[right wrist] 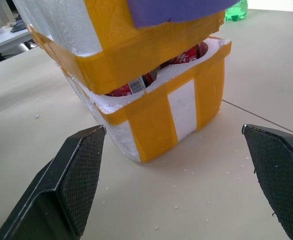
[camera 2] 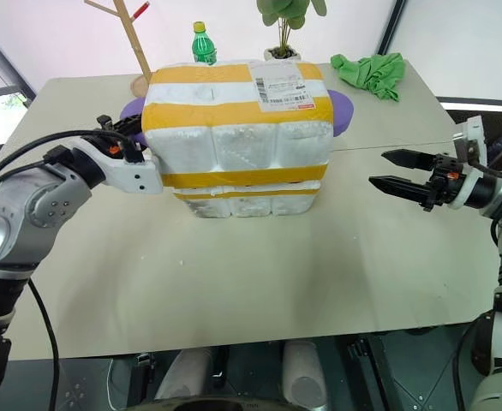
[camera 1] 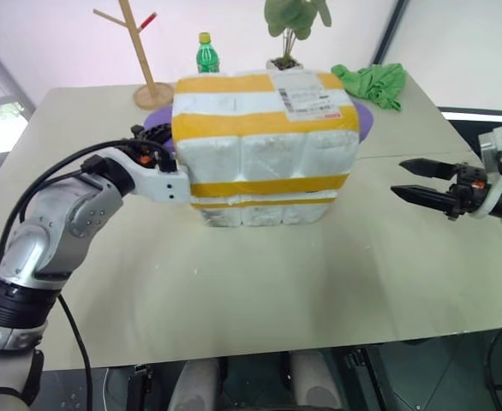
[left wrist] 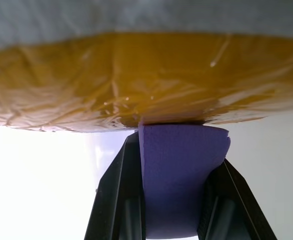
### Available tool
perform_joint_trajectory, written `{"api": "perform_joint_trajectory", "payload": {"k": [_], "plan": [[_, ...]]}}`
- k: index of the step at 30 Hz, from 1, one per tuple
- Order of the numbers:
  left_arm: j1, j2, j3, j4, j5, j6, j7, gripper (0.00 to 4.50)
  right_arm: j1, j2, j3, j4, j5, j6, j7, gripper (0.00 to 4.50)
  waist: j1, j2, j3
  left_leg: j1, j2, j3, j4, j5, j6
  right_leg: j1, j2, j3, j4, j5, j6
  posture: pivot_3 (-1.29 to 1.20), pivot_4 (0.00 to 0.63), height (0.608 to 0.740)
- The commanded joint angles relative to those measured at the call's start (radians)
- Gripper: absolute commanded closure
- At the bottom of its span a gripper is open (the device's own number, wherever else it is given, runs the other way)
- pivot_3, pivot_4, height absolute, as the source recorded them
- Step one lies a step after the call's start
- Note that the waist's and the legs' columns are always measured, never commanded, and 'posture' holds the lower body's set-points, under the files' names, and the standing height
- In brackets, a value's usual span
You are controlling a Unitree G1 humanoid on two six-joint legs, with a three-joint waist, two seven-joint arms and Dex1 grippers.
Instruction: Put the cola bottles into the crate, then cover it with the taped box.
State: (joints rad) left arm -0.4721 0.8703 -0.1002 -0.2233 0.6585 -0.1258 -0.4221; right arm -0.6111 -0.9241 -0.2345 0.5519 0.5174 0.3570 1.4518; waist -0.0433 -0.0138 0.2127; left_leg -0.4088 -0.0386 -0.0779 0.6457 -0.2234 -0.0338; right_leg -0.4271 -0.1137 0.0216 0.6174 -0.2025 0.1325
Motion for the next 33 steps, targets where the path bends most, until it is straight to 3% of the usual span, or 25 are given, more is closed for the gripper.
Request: {"api": "perform_joint_trajectory", "payload": {"k": [1,6,15,26,28,29,33], "plan": [[0.024,0.004,0.027,-0.031,0.008,-0.007,-0.001,3.91,-0.028,-0.001,-0.011,0.017,-0.008,-0.031,0.015,0.0,0.0,0.0,0.0,0.0,0.0,0.0,0.0,0.0,0.0,0.0,0.0,0.0,0.0,0.0,0.0,0.0,0.15,0.74],[0.036,0.012,0.009,-0.03,0.037,-0.049,0.019,3.91,-0.029,0.006,-0.006,0.02,-0.011,-0.031,0.023,0.0,-0.001,0.0,0.0,0.0,0.0,0.0,0.0,0.0,0.0,0.0,0.0,0.0,0.0,0.0,0.0,0.0,0.15,0.74],[0.021,0.044,0.013,0.151,0.052,-0.18,0.131,3.91,-0.027,0.023,-0.006,-0.028,-0.006,0.005,-0.002,0.0,-0.002,0.0,0.0,0.001,0.0,0.0,0.0,0.0,0.0,0.0,0.0,0.0,0.0,0.0,0.0,0.0,0.15,0.74],[-0.037,-0.011,-0.04,0.254,0.043,-0.22,0.138,3.91,-0.011,0.039,-0.015,-0.13,0.011,0.074,-0.054,0.0,0.001,0.0,0.0,0.001,0.0,0.0,0.0,0.0,0.0,0.0,0.0,0.0,0.001,0.0,0.0,0.0,0.15,0.74],[-0.046,-0.013,-0.042,0.271,0.035,-0.225,0.139,2.87,-0.009,0.041,-0.015,-0.147,0.016,0.085,-0.064,0.0,0.001,0.0,0.0,0.001,0.0,0.0,0.0,0.0,0.0,0.0,0.0,0.0,0.001,0.0,0.0,0.0,0.15,0.74],[-0.049,-0.015,-0.043,0.275,0.028,-0.231,0.135,2.55,-0.008,0.041,-0.014,-0.154,0.019,0.091,-0.068,0.0,0.001,0.0,0.0,0.001,0.0,0.0,0.0,0.0,0.0,0.0,0.0,0.0,0.001,0.0,0.0,0.0,0.15,0.74],[-0.021,0.001,-0.031,0.244,-0.02,-0.278,0.105,0.42,-0.001,0.04,-0.015,-0.178,0.029,0.11,-0.08,0.0,0.001,0.0,0.0,0.001,0.0,0.0,0.0,0.0,0.0,0.0,0.0,0.0,0.001,0.0,0.0,0.0,0.15,0.74]]}}
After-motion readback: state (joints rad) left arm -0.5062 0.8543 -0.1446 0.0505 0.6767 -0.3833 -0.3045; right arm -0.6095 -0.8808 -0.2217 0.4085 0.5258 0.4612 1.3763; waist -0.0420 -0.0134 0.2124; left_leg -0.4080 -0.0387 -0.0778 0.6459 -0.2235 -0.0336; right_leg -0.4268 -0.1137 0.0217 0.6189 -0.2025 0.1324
